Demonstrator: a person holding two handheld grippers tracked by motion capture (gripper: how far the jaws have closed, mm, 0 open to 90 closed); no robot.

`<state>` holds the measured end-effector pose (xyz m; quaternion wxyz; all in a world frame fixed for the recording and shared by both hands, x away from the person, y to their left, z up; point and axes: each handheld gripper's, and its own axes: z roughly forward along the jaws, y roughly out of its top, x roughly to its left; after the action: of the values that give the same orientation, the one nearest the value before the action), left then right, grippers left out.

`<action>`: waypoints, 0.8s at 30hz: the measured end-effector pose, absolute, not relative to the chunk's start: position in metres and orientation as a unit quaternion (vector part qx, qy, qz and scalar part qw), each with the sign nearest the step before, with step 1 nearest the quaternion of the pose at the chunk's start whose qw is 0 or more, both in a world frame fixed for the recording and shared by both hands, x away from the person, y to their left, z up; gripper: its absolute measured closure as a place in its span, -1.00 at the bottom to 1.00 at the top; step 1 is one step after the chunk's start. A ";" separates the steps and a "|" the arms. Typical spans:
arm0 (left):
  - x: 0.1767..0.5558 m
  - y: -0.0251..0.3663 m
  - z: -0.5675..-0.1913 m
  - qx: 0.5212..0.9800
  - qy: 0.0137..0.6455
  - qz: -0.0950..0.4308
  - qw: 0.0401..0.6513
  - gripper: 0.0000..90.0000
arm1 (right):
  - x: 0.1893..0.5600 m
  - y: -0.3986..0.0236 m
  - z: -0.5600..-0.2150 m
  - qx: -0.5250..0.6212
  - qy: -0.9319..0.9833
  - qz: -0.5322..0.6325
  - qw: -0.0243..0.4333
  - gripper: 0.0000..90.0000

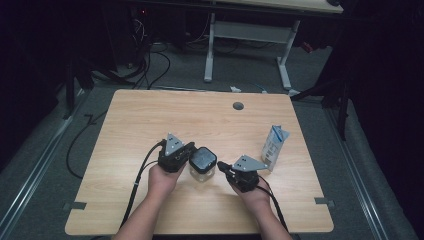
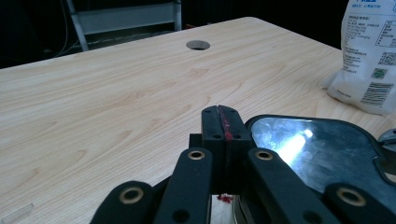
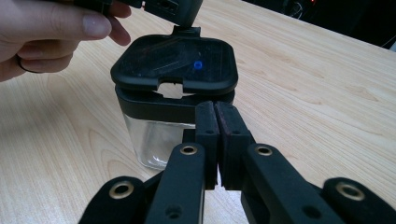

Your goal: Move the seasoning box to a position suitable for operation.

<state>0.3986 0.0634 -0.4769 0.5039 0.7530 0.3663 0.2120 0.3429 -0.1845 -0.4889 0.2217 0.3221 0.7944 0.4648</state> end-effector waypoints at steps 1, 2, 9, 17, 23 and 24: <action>0.399 0.063 -0.477 0.753 0.366 0.212 0.504 1.00 | 0.343 -0.185 -0.489 0.322 0.794 0.465 0.222 0.97; 0.399 0.064 -0.477 0.753 0.367 0.212 0.504 1.00 | 0.343 -0.184 -0.489 0.323 0.795 0.464 0.221 0.97; 0.400 0.064 -0.478 0.752 0.371 0.209 0.504 1.00 | 0.344 -0.182 -0.487 0.319 0.793 0.470 0.220 1.00; 0.400 0.064 -0.478 0.751 0.372 0.211 0.504 1.00 | 0.348 -0.178 -0.479 0.310 0.787 0.484 0.224 1.00; 0.399 0.065 -0.477 0.752 0.377 0.212 0.498 1.00 | 0.351 -0.174 -0.476 0.305 0.786 0.489 0.224 1.00; 0.398 0.066 -0.477 0.752 0.378 0.211 0.497 1.00 | 0.351 -0.174 -0.476 0.305 0.786 0.489 0.224 1.00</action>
<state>0.3982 0.0662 -0.4766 0.4973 0.7518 0.3780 0.2110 0.3515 -0.1737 -0.4763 0.2236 0.3047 0.7860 0.4892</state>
